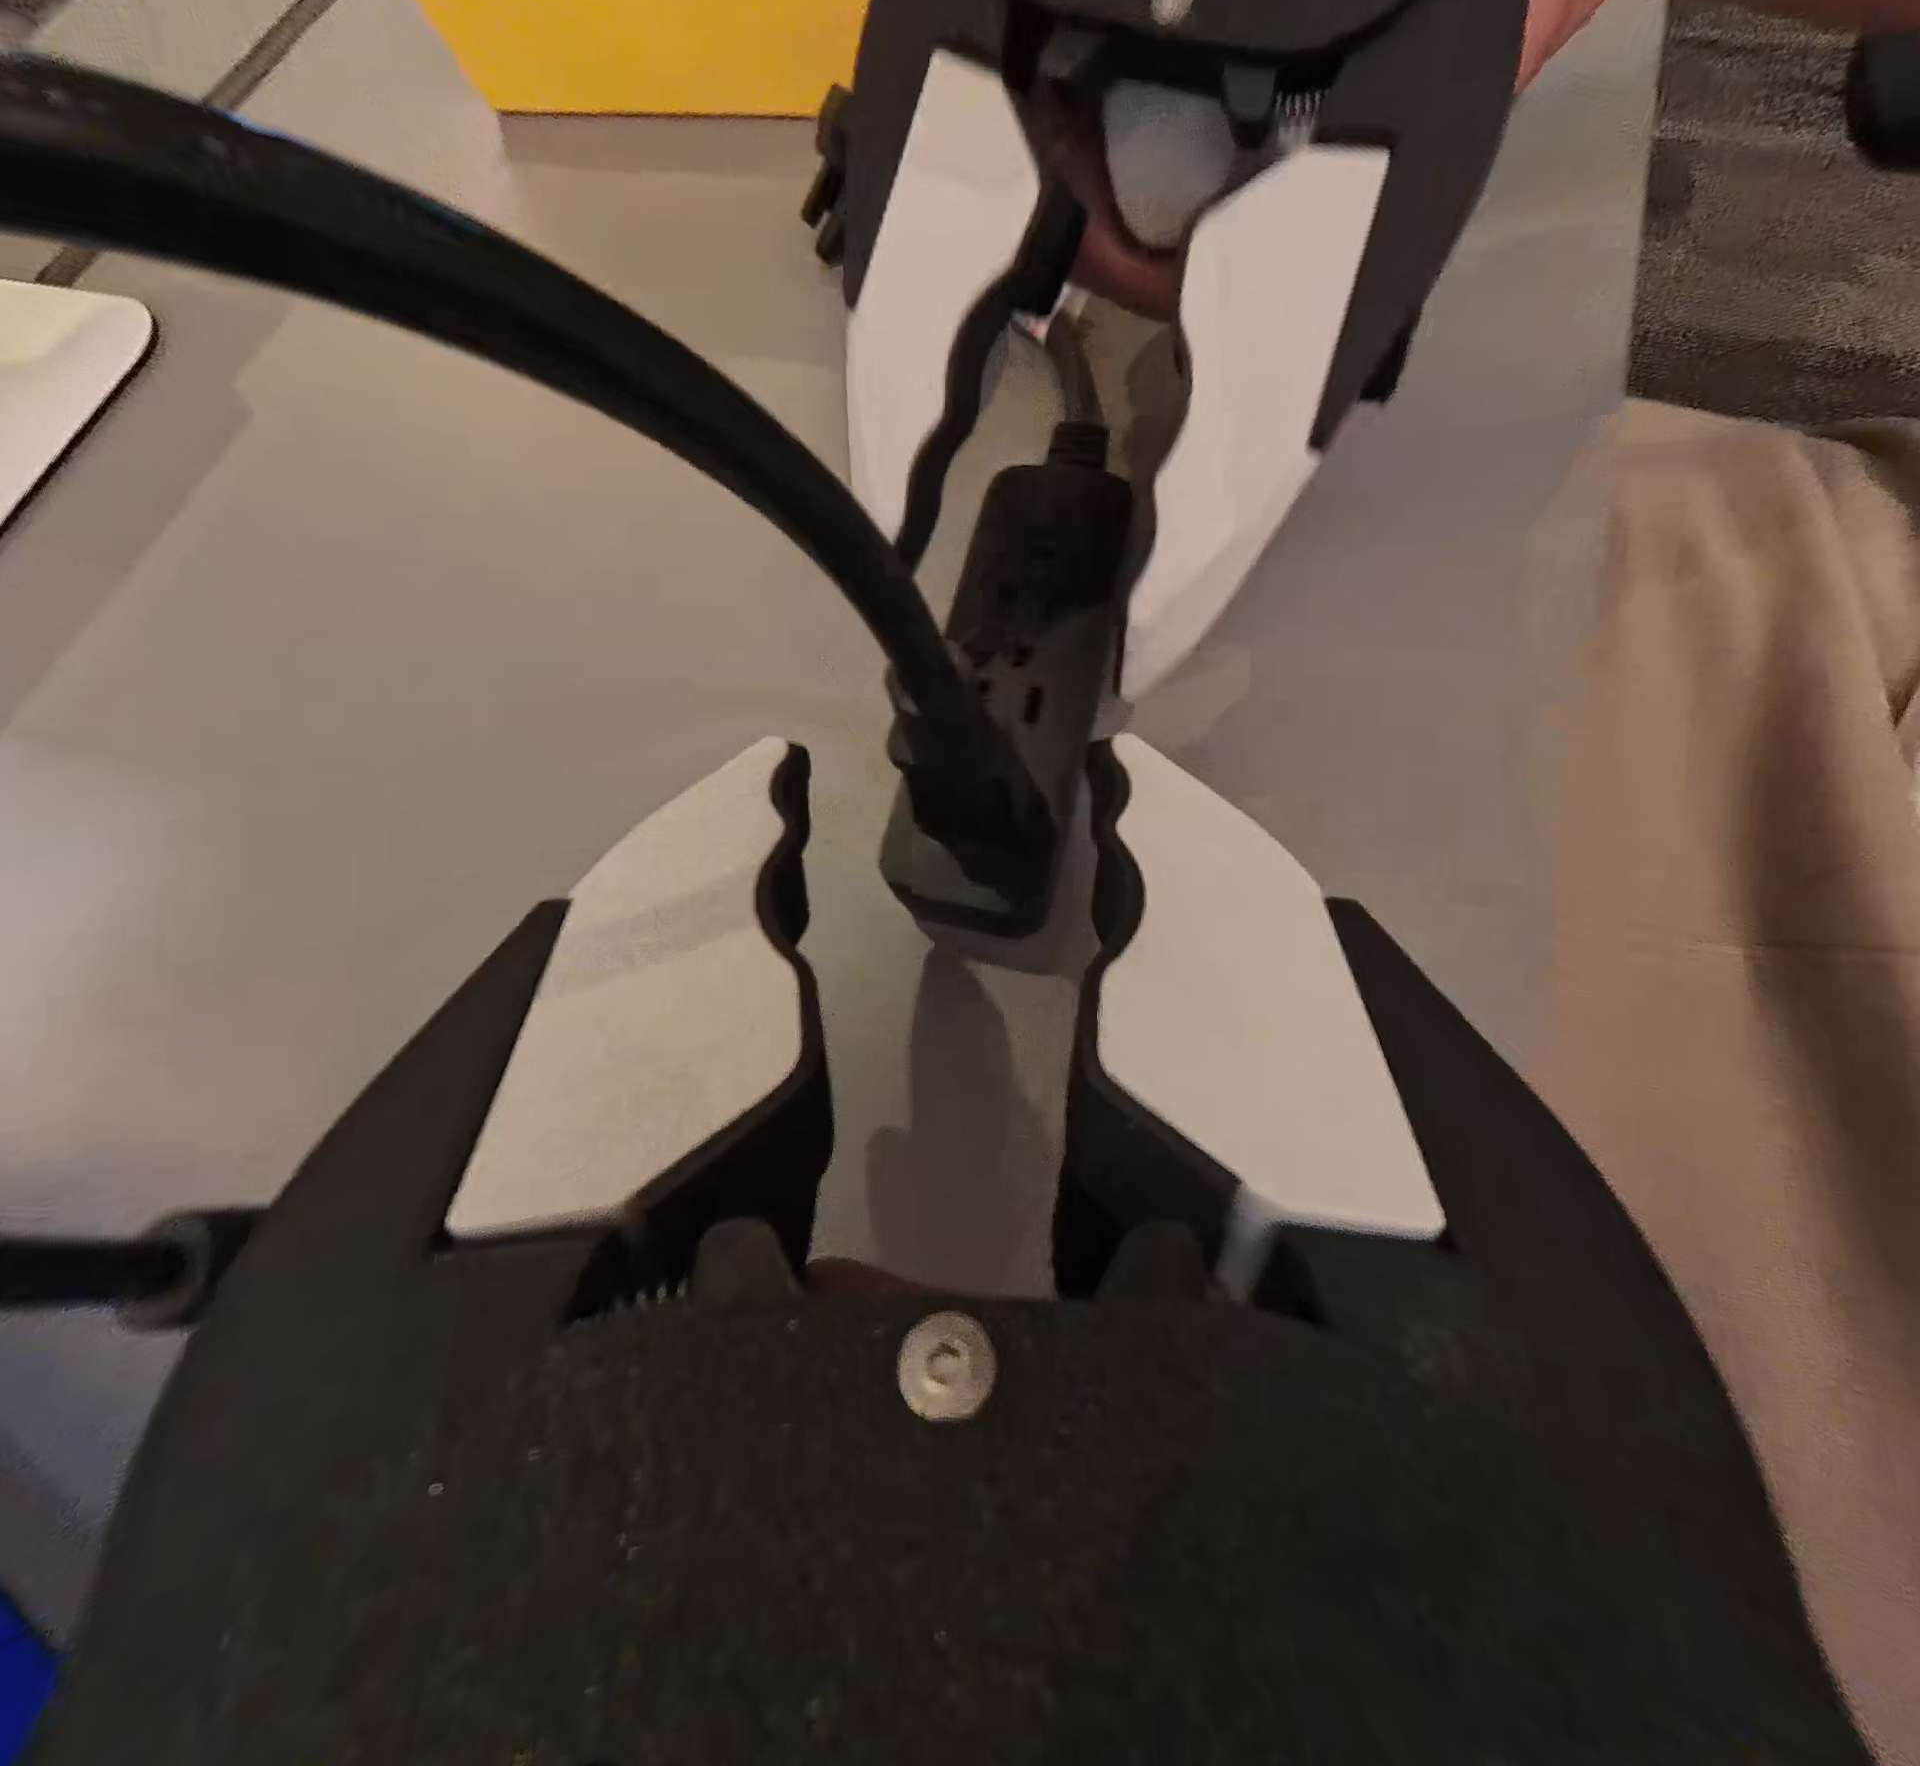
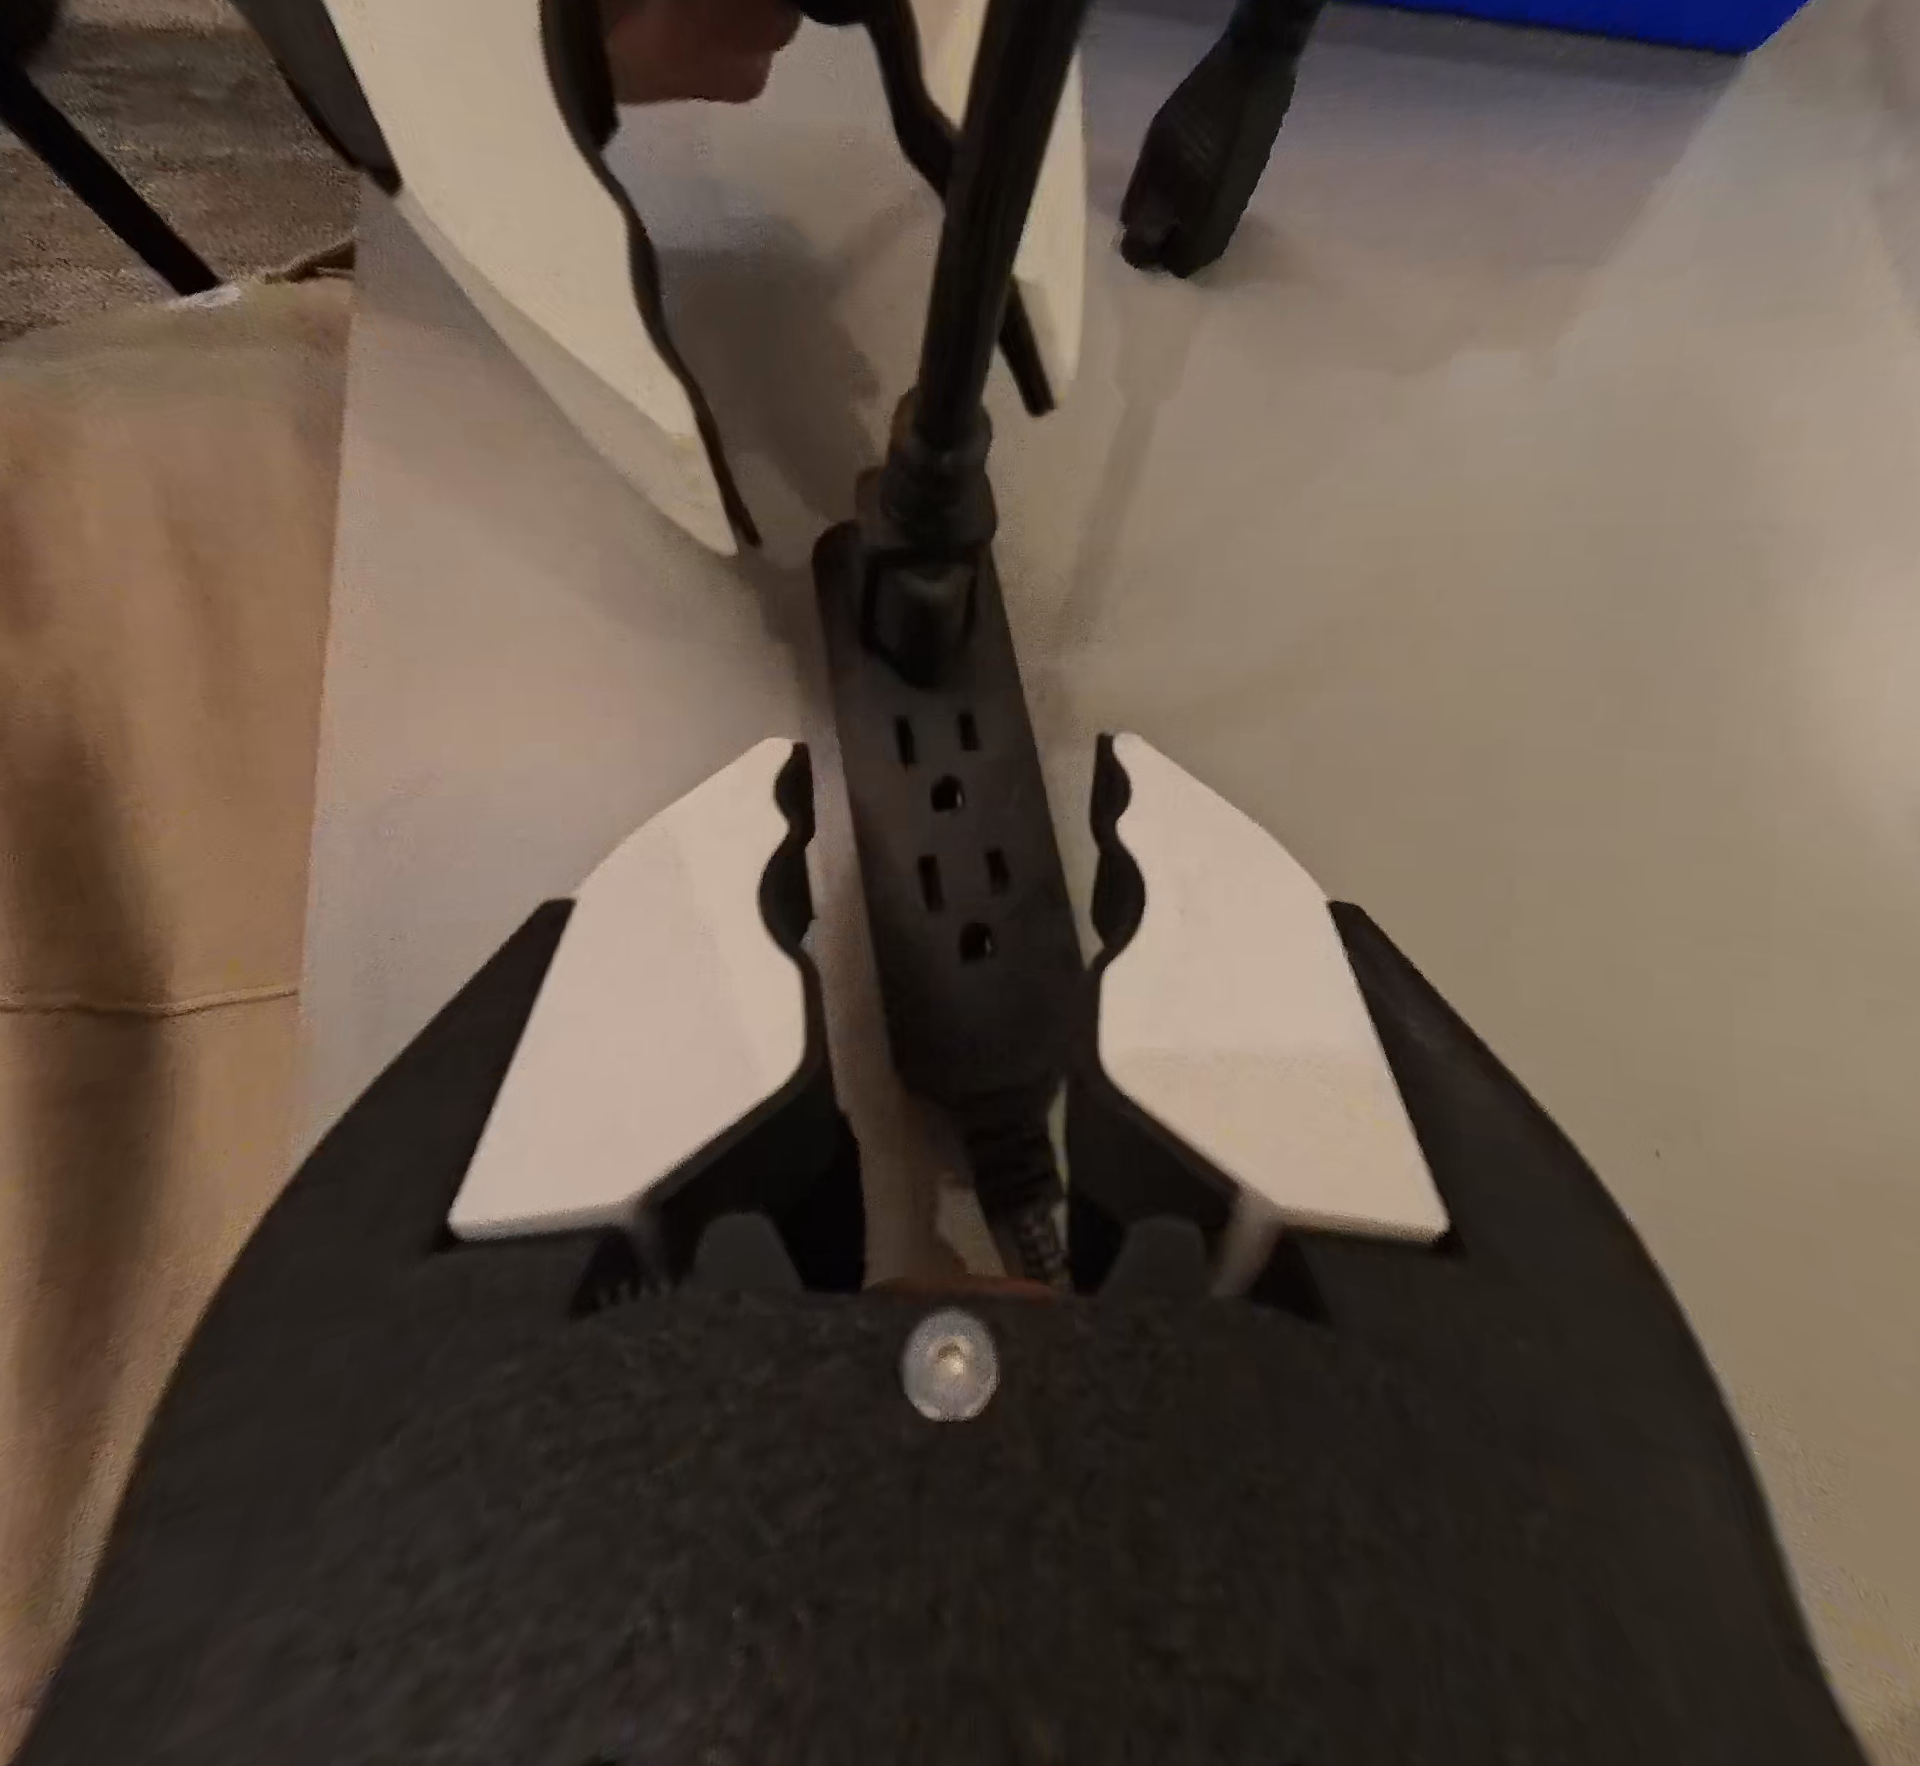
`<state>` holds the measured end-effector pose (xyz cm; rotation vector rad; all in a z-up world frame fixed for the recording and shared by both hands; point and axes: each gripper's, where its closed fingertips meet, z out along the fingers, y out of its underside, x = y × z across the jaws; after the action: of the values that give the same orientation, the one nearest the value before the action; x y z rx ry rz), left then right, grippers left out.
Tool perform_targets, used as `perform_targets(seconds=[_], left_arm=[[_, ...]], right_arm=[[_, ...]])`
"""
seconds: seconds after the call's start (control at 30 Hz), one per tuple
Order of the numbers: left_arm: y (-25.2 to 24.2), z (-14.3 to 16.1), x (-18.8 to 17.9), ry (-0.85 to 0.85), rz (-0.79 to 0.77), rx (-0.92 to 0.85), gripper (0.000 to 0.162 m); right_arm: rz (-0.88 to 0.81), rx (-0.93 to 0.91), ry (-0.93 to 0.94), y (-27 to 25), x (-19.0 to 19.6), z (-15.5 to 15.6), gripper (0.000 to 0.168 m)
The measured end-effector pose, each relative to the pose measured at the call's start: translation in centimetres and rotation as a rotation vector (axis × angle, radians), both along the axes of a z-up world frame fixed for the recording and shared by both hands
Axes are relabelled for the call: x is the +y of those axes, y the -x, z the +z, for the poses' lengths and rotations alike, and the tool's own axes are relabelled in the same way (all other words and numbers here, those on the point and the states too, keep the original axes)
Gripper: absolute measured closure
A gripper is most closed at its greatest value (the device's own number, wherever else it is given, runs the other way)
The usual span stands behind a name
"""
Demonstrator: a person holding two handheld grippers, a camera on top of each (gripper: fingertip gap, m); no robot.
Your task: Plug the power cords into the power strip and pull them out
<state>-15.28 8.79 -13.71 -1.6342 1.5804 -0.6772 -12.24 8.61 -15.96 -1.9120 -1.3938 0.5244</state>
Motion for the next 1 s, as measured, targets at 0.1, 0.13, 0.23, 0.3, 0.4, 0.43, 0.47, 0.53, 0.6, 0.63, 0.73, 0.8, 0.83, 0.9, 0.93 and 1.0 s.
perform_targets(seconds=[0.1,0.13,0.23,0.3,0.4,0.43,0.47,0.53,0.6,0.63,0.73,0.8,0.83,0.9,0.93,1.0], left_arm=[[-1.1,-0.5,0.7,0.026,-0.024,-0.012,0.119],[-1.3,-0.8,0.6,0.027,-0.043,-0.004,0.125],[-1.3,-1.2,0.5,-0.022,-0.083,0.004,0.138],[-1.4,-1.1,0.6,-0.004,-0.085,0.016,0.138],[-1.5,-1.2,0.8,0.009,-0.091,0.034,0.138],[-1.5,-1.2,0.9,0.001,-0.098,0.049,0.138],[-1.2,-1.2,0.9,-0.02,-0.102,0.07,0.138],[-0.8,-1.3,0.8,-0.045,-0.116,0.084,0.138],[-0.5,-1.3,0.7,-0.031,-0.125,0.075,0.138],[-0.5,-1.3,0.8,-0.033,-0.126,0.086,0.138],[-1.0,-1.2,0.6,-0.066,-0.124,0.149,0.139],[-1.1,-1.2,0.7,-0.064,-0.125,0.146,0.138],[-1.0,-1.2,0.6,-0.049,-0.129,0.119,0.138],[-0.6,-1.2,0.6,-0.025,-0.149,0.081,0.138],[-0.4,-1.2,0.7,-0.025,-0.155,0.078,0.138],[-0.4,-1.2,0.7,-0.032,-0.152,0.095,0.138]], right_arm=[[0.015,-0.037,0.048,0.9,0.6,-1.5,0.116],[0.014,-0.05,0.048,1.0,0.8,-2.1,0.115],[0.04,-0.023,0.068,1.3,0.4,-2.5,0.125],[0.045,-0.054,0.073,1.2,0.4,-2.6,0.125],[0.022,-0.048,0.075,1.1,0.6,-2.6,0.125],[0.024,-0.047,0.07,1.0,0.6,-2.7,0.125],[0.033,-0.026,0.065,1.0,0.6,-2.7,0.124],[0.047,0.013,0.075,1.2,0.5,-2.6,0.124],[0.044,-0.011,0.079,1.5,0.4,-2.7,0.124],[0.04,-0.024,0.078,1.5,0.4,-2.7,0.124],[0.025,-0.049,0.086,1.4,0.5,-2.7,0.124],[0.025,-0.045,0.083,1.2,0.5,-2.7,0.124],[0.036,-0.023,0.083,1.2,0.4,-2.7,0.124],[0.037,-0.013,0.086,1.3,0.3,-2.7,0.124],[0.032,-0.013,0.084,1.5,0.4,-2.7,0.124],[0.026,-0.019,0.086,1.6,0.4,-2.7,0.124]])
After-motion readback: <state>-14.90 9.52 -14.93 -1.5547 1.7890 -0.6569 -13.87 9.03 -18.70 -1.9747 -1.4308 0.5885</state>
